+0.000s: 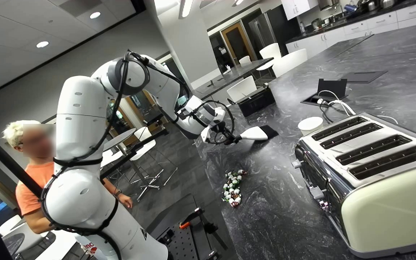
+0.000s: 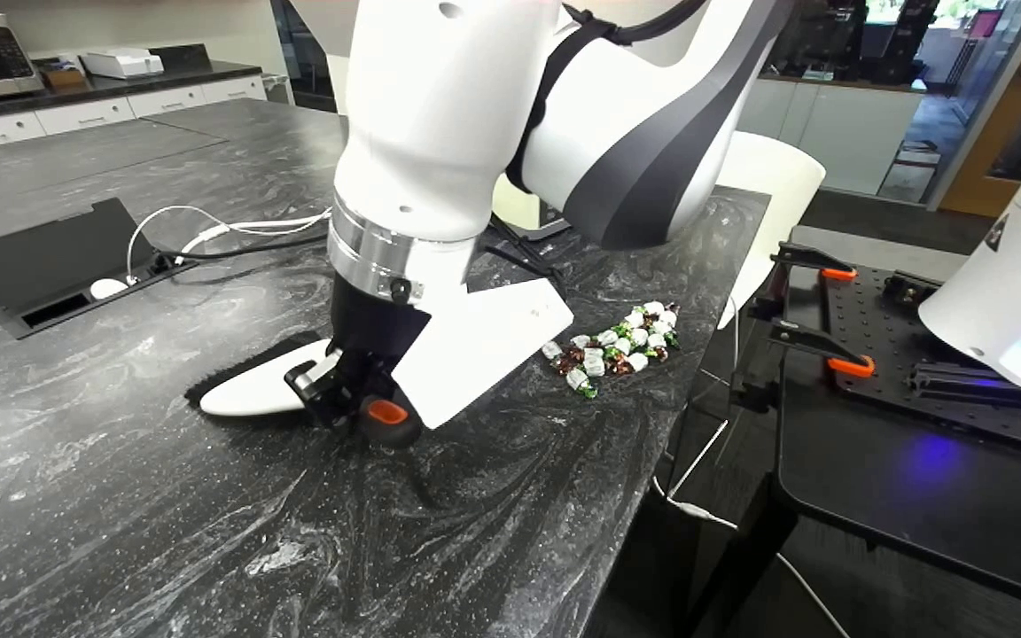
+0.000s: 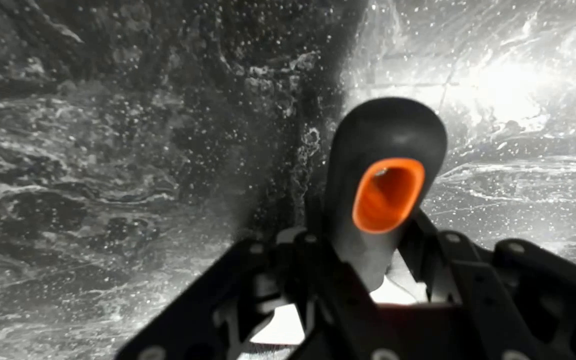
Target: Sweep the candy forward
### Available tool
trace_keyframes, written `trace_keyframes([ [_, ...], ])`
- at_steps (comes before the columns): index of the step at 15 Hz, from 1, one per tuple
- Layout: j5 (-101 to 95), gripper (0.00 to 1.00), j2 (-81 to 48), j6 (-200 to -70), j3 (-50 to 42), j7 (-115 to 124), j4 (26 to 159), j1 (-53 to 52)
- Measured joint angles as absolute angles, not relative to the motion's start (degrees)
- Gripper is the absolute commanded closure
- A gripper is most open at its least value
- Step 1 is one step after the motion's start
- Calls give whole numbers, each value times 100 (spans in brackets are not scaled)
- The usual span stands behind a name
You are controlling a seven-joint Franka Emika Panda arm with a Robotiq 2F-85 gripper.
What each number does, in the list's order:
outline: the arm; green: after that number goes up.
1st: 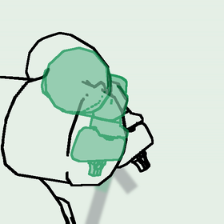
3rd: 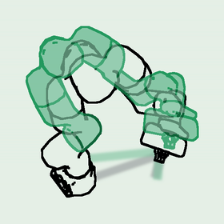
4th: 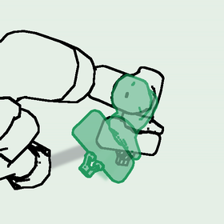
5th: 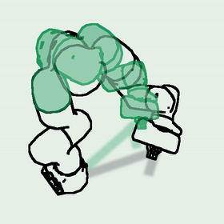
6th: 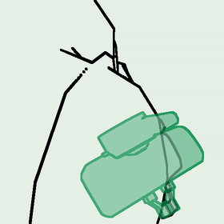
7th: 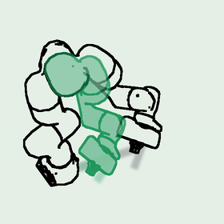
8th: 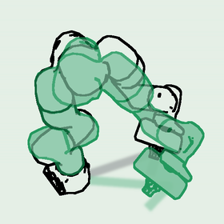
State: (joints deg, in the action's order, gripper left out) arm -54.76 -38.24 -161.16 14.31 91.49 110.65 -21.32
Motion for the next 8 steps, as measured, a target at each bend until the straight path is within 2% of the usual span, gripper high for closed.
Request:
trace_keyframes([
  [1,-5476,70,-3885,-16105,1425,9149,11006,-2151],
  [2,-5476,36,-3924,-16089,1424,9148,10971,-2158],
  [3,-5475,35,-3950,-16079,1425,9146,10948,-2160],
  [8,-5478,1,-3892,-16079,1330,9146,10927,-2146],
])
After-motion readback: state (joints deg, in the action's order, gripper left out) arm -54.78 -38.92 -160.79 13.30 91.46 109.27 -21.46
